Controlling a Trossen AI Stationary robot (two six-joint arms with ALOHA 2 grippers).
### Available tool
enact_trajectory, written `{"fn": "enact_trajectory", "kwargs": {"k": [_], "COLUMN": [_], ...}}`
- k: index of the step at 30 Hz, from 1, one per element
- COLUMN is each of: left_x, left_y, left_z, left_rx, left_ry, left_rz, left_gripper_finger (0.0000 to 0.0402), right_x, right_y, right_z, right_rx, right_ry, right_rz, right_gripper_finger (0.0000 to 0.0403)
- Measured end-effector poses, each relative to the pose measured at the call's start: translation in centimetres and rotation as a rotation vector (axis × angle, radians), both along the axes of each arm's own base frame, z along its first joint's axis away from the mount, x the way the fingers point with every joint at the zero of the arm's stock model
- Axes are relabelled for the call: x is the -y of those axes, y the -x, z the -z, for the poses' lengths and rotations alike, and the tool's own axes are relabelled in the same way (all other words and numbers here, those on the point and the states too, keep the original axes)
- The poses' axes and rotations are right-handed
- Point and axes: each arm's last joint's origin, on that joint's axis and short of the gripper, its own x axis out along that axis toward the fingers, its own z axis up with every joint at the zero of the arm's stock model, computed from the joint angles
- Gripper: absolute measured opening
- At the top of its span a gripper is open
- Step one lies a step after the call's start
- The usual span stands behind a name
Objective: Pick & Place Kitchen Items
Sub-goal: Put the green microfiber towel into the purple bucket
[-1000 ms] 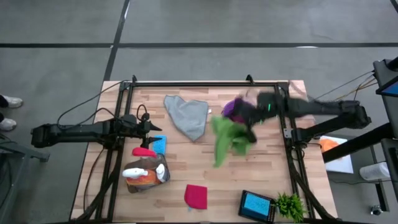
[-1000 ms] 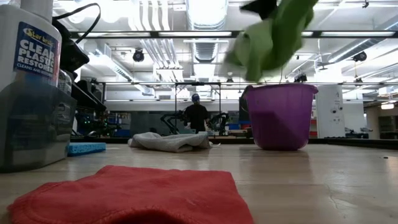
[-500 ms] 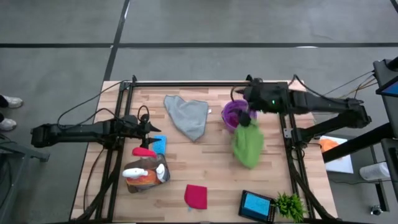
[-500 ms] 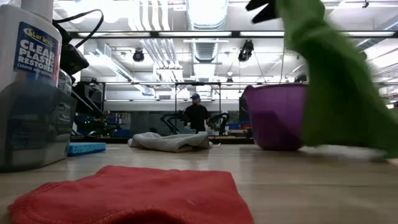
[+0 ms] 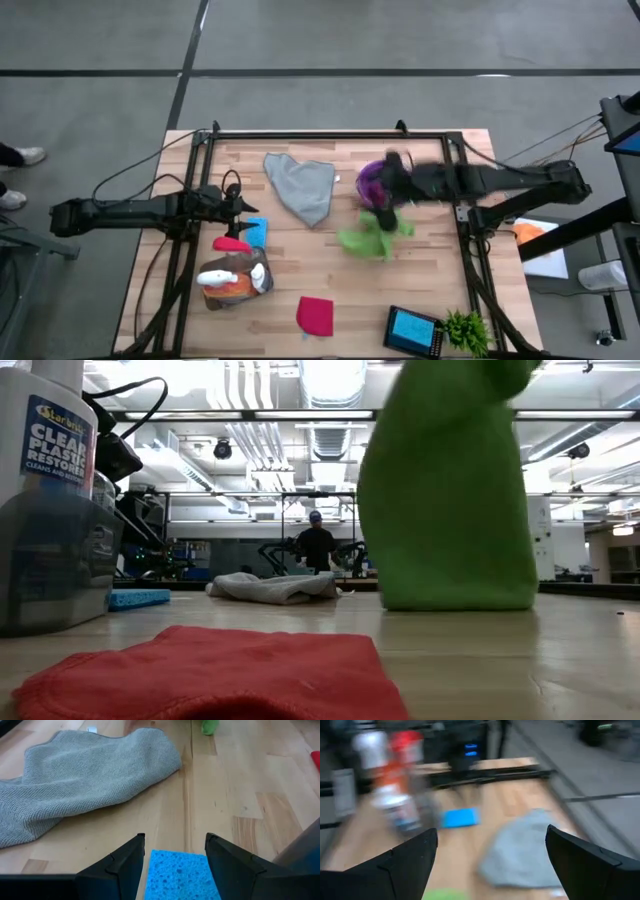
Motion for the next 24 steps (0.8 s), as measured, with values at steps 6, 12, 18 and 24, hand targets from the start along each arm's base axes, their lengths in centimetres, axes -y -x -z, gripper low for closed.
{"fn": "enact_trajectory", "kwargs": {"k": [6,12,18,24], "left_x": [0.0,0.0,0.0,0.0], "left_y": [0.0,0.1,0.1,0.1], "left_z": [0.1,0.1,0.2,0.2], "left_rx": [-0.011,-0.018,-0.021,-0.021], "left_ry": [0.002,0.003,0.004,0.004], "left_rz": [0.000,0.000,0.000,-0.001], "left_gripper_finger": [0.0214,0.0214,0.0214,0.0214], "right_x": [0.2,0.0,-1.5,-3.3], "right_y": [-2.0,-4.4,-5.9,-6.8], "right_z": [1.6,4.2,6.2,5.6], "right_rx": [-0.064,-0.161,-0.214,-0.037], "right_ry": [0.033,0.023,-0.015,-0.138], "right_rz": [-0.029,-0.090,-0.393,-0.837], "right_gripper_finger": [0.0361,0.0379,0.0393,0.0364]}}
